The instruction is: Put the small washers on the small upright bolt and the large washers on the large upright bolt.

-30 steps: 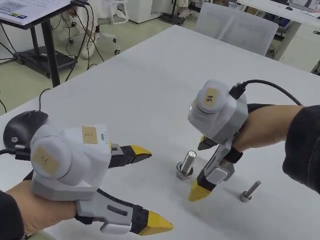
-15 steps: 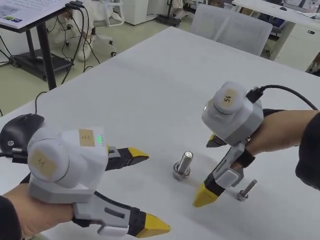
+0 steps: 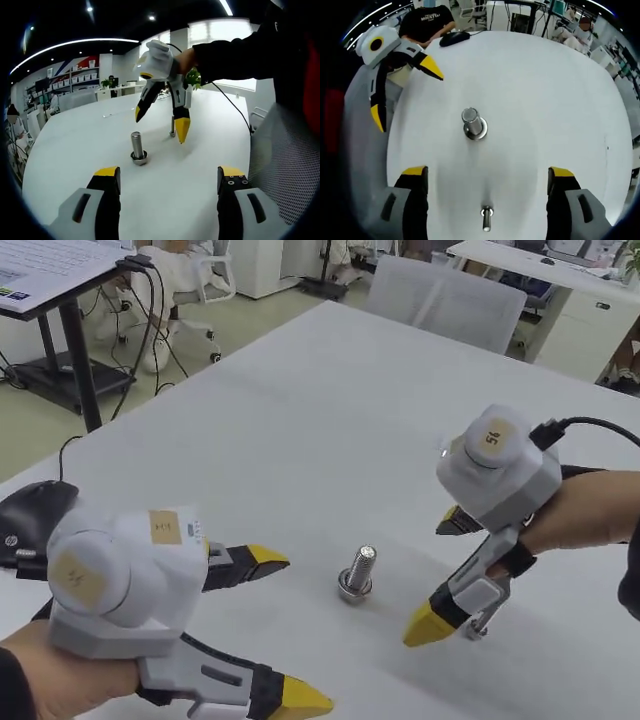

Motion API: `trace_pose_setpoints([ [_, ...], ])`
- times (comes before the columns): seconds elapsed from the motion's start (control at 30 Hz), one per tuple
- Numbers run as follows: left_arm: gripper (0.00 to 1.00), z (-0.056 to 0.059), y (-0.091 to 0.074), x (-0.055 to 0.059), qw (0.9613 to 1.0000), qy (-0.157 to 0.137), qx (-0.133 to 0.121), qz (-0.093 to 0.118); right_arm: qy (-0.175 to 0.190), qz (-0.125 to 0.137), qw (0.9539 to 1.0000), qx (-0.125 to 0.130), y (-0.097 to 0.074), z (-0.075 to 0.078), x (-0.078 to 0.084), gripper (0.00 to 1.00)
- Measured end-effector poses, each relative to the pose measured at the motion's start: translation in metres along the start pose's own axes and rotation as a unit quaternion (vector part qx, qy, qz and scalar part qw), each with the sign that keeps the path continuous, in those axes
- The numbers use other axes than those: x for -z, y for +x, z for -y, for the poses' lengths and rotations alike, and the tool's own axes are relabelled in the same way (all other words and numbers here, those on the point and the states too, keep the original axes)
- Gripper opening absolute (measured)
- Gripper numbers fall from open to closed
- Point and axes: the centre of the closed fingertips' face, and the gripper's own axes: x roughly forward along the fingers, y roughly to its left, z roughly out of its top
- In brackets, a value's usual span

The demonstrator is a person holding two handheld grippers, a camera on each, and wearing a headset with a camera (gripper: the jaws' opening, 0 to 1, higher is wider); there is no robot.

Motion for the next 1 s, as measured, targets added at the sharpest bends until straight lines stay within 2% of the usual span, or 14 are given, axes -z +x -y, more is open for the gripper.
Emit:
trace_pose_setpoints([
  [0.4, 0.79, 0.006, 0.001, 0.005, 0.9999, 0.003, 0.010, -0.012, 0.047, 0.026, 0.9983, 0.022, -0.013, 0.000, 0.023, 1.00],
  [0.73, 0.79, 0.011, 0.001, 0.009, 0.9995, 0.002, 0.022, -0.023, 0.093, 0.047, 0.9940, 0.034, -0.018, -0.007, 0.048, 1.00],
  [1.0, 0.79, 0.011, 0.001, 0.011, 0.9992, 0.001, 0.029, -0.029, 0.117, 0.067, 0.9899, 0.045, -0.020, -0.014, 0.057, 1.00],
])
